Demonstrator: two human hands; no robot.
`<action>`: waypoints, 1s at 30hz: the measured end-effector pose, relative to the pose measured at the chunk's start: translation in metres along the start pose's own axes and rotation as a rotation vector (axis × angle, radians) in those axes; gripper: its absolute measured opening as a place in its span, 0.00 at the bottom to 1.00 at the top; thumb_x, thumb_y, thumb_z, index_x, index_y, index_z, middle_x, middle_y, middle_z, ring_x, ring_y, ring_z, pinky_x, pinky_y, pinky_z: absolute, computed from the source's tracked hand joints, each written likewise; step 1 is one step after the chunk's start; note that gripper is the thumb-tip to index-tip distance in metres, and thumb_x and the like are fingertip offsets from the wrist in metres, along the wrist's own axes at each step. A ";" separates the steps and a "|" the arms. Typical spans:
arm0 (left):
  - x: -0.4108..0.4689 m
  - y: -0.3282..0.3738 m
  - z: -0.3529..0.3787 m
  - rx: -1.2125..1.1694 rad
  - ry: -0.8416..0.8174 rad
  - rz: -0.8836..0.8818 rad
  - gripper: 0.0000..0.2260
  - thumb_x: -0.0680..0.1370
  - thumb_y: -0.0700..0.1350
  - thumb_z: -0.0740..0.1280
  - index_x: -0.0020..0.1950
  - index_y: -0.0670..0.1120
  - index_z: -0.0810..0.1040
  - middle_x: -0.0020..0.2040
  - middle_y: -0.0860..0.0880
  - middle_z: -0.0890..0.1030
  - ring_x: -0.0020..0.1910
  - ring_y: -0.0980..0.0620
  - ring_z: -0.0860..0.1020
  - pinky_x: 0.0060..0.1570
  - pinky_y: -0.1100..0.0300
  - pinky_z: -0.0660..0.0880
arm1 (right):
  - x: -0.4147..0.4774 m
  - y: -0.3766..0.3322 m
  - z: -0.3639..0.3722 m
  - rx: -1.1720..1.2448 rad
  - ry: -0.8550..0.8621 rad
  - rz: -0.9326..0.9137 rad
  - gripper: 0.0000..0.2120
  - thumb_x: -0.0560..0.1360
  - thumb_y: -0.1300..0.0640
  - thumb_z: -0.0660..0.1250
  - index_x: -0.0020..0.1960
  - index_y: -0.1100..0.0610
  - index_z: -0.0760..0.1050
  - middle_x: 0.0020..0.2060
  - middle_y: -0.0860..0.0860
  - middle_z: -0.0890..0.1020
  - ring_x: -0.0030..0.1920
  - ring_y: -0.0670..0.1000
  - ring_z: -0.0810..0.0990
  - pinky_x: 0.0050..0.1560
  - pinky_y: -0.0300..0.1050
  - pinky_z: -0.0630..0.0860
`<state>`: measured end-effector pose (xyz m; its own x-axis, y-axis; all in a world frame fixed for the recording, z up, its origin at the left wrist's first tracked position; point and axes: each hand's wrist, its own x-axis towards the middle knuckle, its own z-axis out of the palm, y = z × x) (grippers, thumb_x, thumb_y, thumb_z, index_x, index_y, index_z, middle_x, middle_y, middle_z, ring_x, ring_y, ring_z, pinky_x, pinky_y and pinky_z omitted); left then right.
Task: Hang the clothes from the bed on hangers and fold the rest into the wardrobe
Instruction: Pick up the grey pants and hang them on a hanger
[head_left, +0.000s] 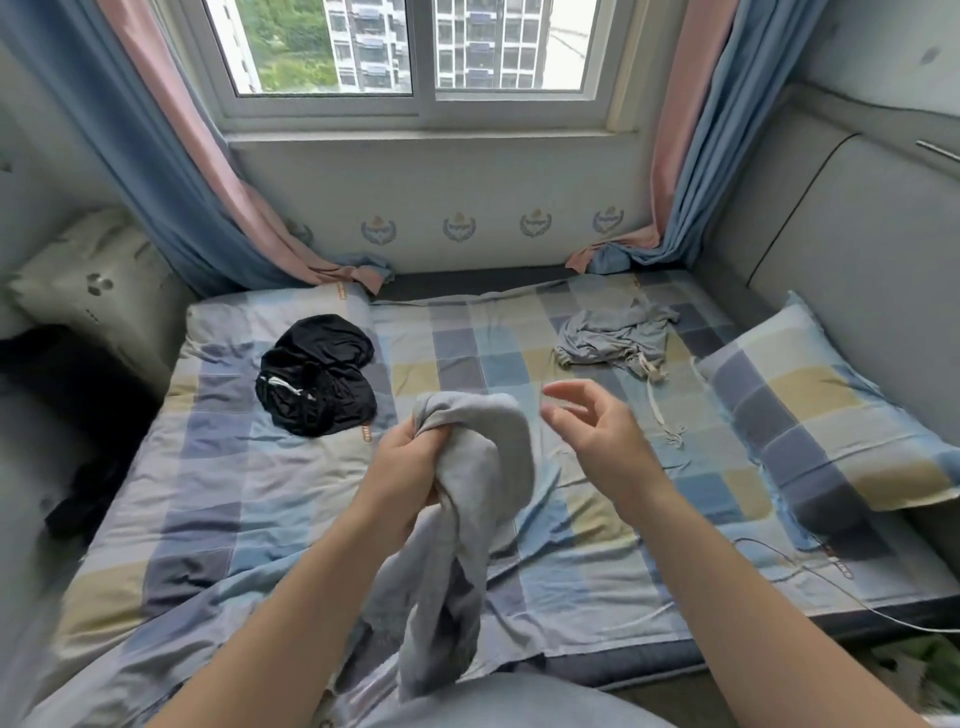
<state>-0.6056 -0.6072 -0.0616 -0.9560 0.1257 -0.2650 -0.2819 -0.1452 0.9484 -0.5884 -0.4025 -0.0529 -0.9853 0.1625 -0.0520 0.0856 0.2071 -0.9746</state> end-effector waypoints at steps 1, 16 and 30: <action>-0.001 0.006 -0.001 -0.028 0.002 -0.001 0.09 0.84 0.41 0.62 0.48 0.42 0.80 0.36 0.48 0.82 0.35 0.56 0.80 0.28 0.66 0.75 | -0.004 0.001 0.004 -0.002 -0.068 -0.007 0.06 0.79 0.57 0.69 0.55 0.50 0.79 0.51 0.47 0.84 0.54 0.46 0.82 0.51 0.37 0.78; -0.010 0.041 -0.009 -0.315 0.095 0.069 0.09 0.83 0.37 0.60 0.43 0.41 0.71 0.40 0.43 0.79 0.38 0.49 0.83 0.34 0.56 0.80 | -0.013 0.057 0.027 -0.463 -0.103 0.072 0.09 0.79 0.52 0.66 0.42 0.55 0.75 0.34 0.53 0.80 0.35 0.54 0.77 0.32 0.47 0.68; 0.011 -0.009 -0.008 0.027 -0.234 -0.234 0.15 0.77 0.48 0.70 0.61 0.44 0.79 0.57 0.45 0.85 0.53 0.44 0.85 0.49 0.51 0.81 | 0.002 0.027 0.004 0.036 0.019 0.239 0.11 0.79 0.70 0.60 0.51 0.65 0.82 0.47 0.66 0.84 0.45 0.59 0.83 0.51 0.60 0.80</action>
<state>-0.6141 -0.6119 -0.0745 -0.8205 0.3749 -0.4316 -0.4860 -0.0598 0.8719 -0.5890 -0.4003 -0.0798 -0.9348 0.2211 -0.2780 0.3101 0.1260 -0.9423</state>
